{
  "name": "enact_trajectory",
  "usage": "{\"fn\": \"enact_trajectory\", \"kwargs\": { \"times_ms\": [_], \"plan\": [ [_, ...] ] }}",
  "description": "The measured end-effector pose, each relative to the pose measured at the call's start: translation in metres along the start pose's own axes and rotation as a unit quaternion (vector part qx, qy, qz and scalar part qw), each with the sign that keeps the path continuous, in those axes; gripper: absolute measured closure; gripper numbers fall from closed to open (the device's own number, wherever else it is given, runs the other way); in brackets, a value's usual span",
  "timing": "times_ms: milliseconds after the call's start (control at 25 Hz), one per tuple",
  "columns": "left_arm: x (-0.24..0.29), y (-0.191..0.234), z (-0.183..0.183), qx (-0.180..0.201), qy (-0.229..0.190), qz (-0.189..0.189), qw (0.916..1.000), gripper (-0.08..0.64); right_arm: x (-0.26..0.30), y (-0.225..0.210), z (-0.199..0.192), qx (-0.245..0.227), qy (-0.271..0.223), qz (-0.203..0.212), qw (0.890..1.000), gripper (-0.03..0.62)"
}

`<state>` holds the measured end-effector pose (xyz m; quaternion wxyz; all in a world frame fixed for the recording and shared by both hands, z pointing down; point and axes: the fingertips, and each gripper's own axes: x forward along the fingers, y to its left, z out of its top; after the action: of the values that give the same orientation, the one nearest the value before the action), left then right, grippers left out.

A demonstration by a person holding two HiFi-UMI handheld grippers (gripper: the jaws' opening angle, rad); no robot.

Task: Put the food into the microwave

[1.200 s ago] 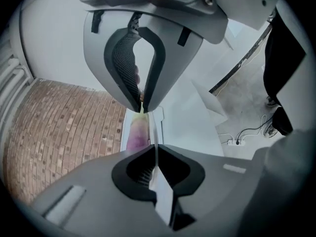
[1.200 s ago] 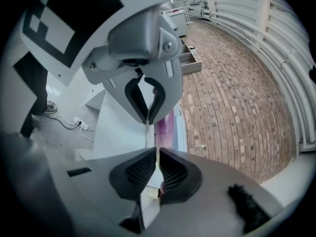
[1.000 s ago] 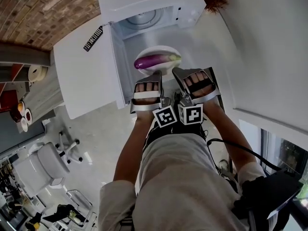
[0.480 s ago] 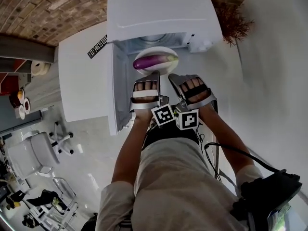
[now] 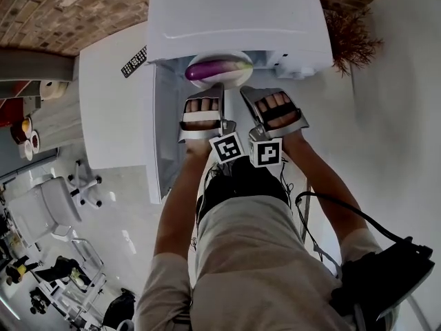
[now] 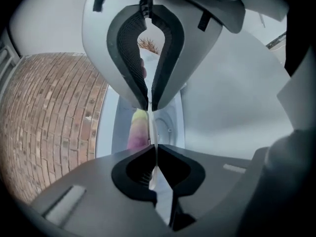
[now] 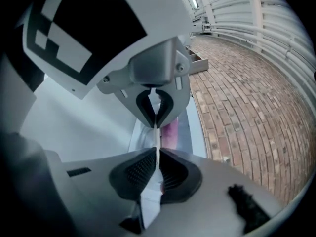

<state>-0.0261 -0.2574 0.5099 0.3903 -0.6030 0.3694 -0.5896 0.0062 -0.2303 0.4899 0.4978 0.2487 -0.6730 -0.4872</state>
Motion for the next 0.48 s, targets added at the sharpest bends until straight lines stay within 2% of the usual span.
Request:
{"fn": "enact_trajectory", "kwargs": {
  "times_ms": [480],
  "plan": [
    [0.052,-0.003,-0.005,0.001,0.010,-0.010,0.9999,0.532,0.043,0.006,-0.006,0.007,-0.012,0.009,1.000,0.565]
  ]
}}
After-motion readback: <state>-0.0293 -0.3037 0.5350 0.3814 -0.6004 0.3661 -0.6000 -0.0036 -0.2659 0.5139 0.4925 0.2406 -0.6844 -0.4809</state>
